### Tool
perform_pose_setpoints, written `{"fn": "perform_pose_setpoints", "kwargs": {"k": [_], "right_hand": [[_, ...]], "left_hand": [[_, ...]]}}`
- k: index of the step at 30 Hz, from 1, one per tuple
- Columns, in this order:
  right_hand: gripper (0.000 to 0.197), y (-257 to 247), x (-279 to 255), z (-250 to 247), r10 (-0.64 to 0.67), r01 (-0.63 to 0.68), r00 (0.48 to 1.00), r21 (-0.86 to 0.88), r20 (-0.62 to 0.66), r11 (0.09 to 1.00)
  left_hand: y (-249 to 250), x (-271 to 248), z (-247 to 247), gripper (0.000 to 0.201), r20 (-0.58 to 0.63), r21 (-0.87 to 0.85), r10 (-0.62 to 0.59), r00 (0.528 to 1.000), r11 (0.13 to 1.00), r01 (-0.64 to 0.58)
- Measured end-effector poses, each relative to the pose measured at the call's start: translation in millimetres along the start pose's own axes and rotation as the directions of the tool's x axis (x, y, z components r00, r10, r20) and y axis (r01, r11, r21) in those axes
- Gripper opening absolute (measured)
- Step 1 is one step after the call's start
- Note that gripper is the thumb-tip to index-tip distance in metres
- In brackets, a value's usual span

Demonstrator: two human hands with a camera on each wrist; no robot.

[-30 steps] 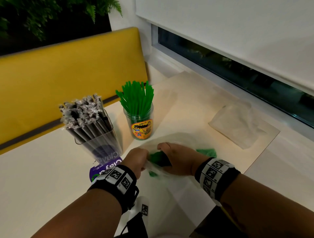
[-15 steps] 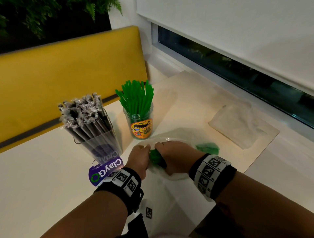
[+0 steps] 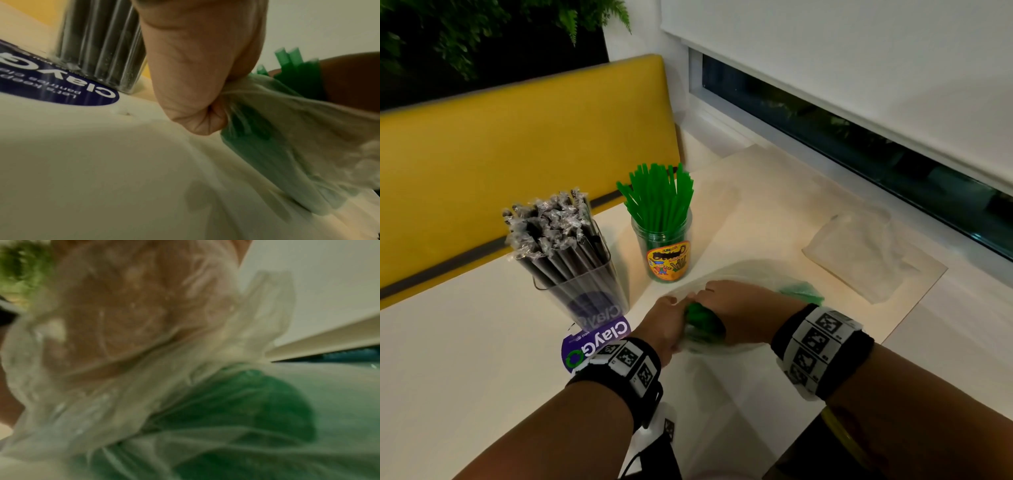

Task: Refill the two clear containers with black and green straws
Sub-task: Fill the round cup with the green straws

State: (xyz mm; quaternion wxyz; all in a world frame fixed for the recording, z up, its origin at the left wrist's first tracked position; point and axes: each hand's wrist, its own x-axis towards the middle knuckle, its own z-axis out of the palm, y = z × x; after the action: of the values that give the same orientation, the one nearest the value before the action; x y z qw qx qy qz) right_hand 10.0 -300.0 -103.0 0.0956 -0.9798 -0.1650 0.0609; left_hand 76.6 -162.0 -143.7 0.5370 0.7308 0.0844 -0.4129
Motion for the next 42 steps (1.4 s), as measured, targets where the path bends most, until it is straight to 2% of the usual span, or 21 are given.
{"fn": "perform_pose_setpoints", "kwargs": {"k": [3,5,8,10,13,16,18,20,21,22,23,25,26,29,31,34,38,42], "right_hand": [[0.029,-2.0,0.5,3.3,0.036,-0.041,0.992,-0.04,-0.12,0.998],[0.023,-5.6,-1.3,-5.6,0.033,-0.037,0.979,-0.019,-0.2,0.999],[0.023,-14.9,-0.8,-39.3,0.147,-0.099,0.958,0.198,-0.245,0.975],[0.021,-20.2,-1.4,-60.4,0.295,-0.163,0.918,0.427,-0.263,0.889],[0.019,-24.3,-6.4,-98.7,0.516,-0.136,0.808,0.762,-0.285,0.633],[0.012,-14.2,-7.1,-135.3,0.672,-0.032,0.67,0.892,-0.315,0.45],[0.006,-4.0,-3.2,-155.8,0.739,0.129,0.561,0.922,-0.372,0.365],[0.012,6.4,2.2,-171.9,0.799,0.188,0.431,0.907,-0.421,0.376],[0.015,10.6,6.0,-179.9,0.814,0.182,0.367,0.893,-0.451,0.412],[0.017,13.5,10.3,-186.8,0.814,0.167,0.323,0.875,-0.484,0.454],[0.018,15.4,15.6,-192.0,0.798,0.154,0.303,0.853,-0.521,0.499],[0.018,15.9,30.1,-197.4,0.751,0.129,0.306,0.807,-0.586,0.577],[0.018,14.6,38.7,-197.8,0.726,0.117,0.325,0.788,-0.606,0.605],[0.018,6.4,65.0,-194.2,0.66,0.099,0.401,0.746,-0.635,0.658],[0.018,0.1,78.6,-191.4,0.63,0.105,0.441,0.734,-0.64,0.671],[0.014,-9.2,93.7,-193.6,0.629,0.155,0.435,0.741,-0.645,0.653],[0.019,-12.2,107.3,-193.2,0.651,0.226,0.442,0.779,-0.617,0.585],[0.018,2.0,110.5,-169.0,0.685,0.148,0.499,0.831,-0.531,0.536]], "left_hand": [[-1.2,-0.9,-4.6,0.042,-0.009,-0.024,-0.008,1.0,1.0,0.008],[-2.4,2.1,-8.5,0.049,-0.06,0.041,0.03,0.998,0.999,-0.027],[-6.0,5.2,-11.3,0.056,-0.141,0.248,0.171,0.975,0.96,-0.132],[-10.3,5.5,-8.3,0.058,-0.18,0.305,0.208,0.961,0.941,-0.147],[-10.8,3.8,-3.7,0.058,-0.183,0.406,0.246,0.952,0.901,-0.155],[-7.4,2.4,-3.0,0.053,-0.195,0.507,0.303,0.933,0.845,-0.169],[-4.4,-2.8,-1.2,0.041,-0.257,0.551,0.389,0.885,0.811,-0.197],[2.5,-13.2,1.7,0.039,-0.337,0.513,0.496,0.8,0.809,-0.286],[7.0,-18.2,3.9,0.046,-0.368,0.469,0.553,0.747,0.804,-0.365],[13.4,-22.2,6.2,0.06,-0.387,0.408,0.596,0.704,0.795,-0.449],[21.9,-24.8,8.2,0.079,-0.393,0.334,0.618,0.681,0.786,-0.52],[43.1,-22.6,9.2,0.115,-0.403,0.174,0.62,0.673,0.774,-0.609],[55.3,-21.0,8.5,0.125,-0.414,0.117,0.603,0.682,0.778,-0.617],[85.6,-12.6,2.4,0.137,-0.463,0.032,0.546,0.698,0.797,-0.603],[94.3,-3.9,-1.8,0.136,-0.468,0.002,0.516,0.718,0.813,-0.583],[95.4,9.9,-7.7,0.132,-0.451,0.043,0.526,0.721,0.82,-0.571],[90.6,21.0,-8.6,0.119,-0.481,0.075,0.568,0.668,0.785,-0.615],[88.7,24.6,-6.8,0.106,-0.506,0.115,0.58,0.639,0.779,-0.617]]}}
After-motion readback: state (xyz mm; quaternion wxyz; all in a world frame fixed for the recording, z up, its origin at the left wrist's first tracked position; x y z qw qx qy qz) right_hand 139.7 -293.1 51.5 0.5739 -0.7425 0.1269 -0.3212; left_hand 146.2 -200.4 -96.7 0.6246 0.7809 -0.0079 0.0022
